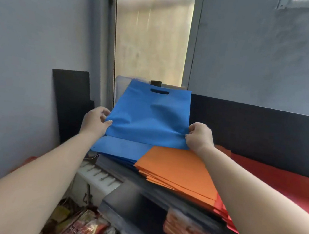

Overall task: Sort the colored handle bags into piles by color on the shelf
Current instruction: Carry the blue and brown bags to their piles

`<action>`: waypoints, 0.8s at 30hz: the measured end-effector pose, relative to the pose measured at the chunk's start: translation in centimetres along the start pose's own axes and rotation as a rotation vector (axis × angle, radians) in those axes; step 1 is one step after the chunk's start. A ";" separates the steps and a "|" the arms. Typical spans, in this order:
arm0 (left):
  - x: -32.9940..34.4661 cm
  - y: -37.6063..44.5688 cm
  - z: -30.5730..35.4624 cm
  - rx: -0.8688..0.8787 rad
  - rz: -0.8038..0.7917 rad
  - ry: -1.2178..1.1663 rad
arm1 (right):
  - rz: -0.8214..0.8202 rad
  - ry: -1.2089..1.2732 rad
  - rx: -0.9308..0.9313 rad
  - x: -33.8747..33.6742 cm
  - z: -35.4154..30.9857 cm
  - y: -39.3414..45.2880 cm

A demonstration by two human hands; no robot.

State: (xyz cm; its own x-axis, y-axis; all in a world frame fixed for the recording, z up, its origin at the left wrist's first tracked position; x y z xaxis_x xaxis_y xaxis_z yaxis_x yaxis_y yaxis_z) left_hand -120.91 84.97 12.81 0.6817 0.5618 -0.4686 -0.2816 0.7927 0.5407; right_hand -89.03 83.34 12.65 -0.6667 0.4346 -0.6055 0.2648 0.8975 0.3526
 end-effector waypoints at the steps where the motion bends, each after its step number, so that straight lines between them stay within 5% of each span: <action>1: -0.5 0.6 -1.6 -0.016 0.007 0.013 | -0.012 -0.001 -0.005 1.7 -0.7 0.2; 11: 1.0 3.2 -10.8 -0.113 0.011 0.058 | -0.079 -0.068 0.072 12.4 -1.2 1.8; 24: 6.8 3.2 -14.5 -0.175 -0.208 0.290 | -0.161 -0.263 0.126 16.4 3.0 3.7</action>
State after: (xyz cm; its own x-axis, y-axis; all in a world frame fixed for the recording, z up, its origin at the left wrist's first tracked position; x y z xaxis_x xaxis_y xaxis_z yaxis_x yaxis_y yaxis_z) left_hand -127.00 94.75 1.23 0.5241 0.4088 -0.7471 -0.2853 0.9109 0.2982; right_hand -96.97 94.02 1.89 -0.5086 0.2764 -0.8154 0.2662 0.9511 0.1564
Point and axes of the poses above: each hand's wrist, its own y-axis towards the middle knuckle, its own x-axis out of the palm, z = x × y, the point moved 7 cm from there along y, towards the middle knuckle, and after that the axes turned 2 degrees about z, right-handed, at the moved point
